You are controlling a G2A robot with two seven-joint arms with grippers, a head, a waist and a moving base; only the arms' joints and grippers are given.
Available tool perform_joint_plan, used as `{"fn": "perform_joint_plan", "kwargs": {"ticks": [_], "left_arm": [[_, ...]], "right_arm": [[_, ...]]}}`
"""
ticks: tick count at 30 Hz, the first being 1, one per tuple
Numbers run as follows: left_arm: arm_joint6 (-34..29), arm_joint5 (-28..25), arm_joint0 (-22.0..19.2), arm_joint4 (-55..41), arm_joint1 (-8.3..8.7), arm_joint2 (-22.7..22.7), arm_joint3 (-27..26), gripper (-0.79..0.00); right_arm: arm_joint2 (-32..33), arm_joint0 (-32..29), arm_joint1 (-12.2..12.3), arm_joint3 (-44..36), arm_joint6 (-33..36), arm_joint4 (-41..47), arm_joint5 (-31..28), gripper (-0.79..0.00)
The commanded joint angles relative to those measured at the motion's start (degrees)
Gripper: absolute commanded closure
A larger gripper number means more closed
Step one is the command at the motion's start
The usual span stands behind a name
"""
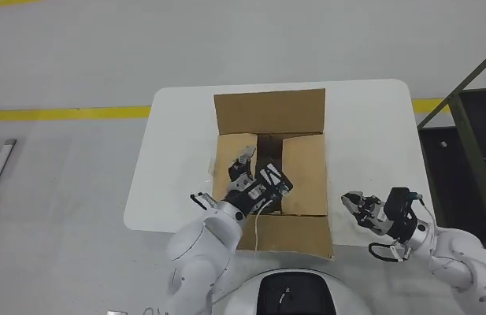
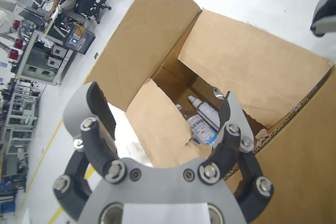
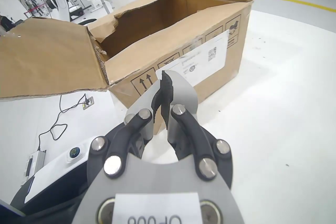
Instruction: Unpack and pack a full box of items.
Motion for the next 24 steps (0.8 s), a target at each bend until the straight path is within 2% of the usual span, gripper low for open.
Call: {"fn": "perform_joint_plan", "kwargs": {"ticks": [1,9,18,21,24], "left_arm": [[-0.5,-0.6,-1.1,1.4,-0.11,1.6,2.5,-0.785],[-3.9,0.3,-2.8,0.6,-0.66,3.9,6.1,-0.785],[-5.1,-1.7,-4.3,7.3,-0.19,2.8,12.2,-0.785],[-4.9,-0.5,-4.6,8.5,-0.07,1.5,13.6,-0.785],[-4.6,-1.0,-4.8,9.5,0.08,0.8,14.6,-0.733]], "right_arm": [[0.9,-0.6,0.1,-0.5,-0.1,0.2,0.0,0.000],[2.3,-2.0,0.0,-1.8,-0.2,0.7,0.4,0.000],[2.8,-2.4,-0.2,-2.0,-0.4,0.2,0.1,0.000],[3.0,-2.4,-0.2,-2.1,-0.4,-0.2,0.1,0.000],[3.1,-2.5,-0.3,-2.3,-0.5,-0.4,0.0,0.000]]}}
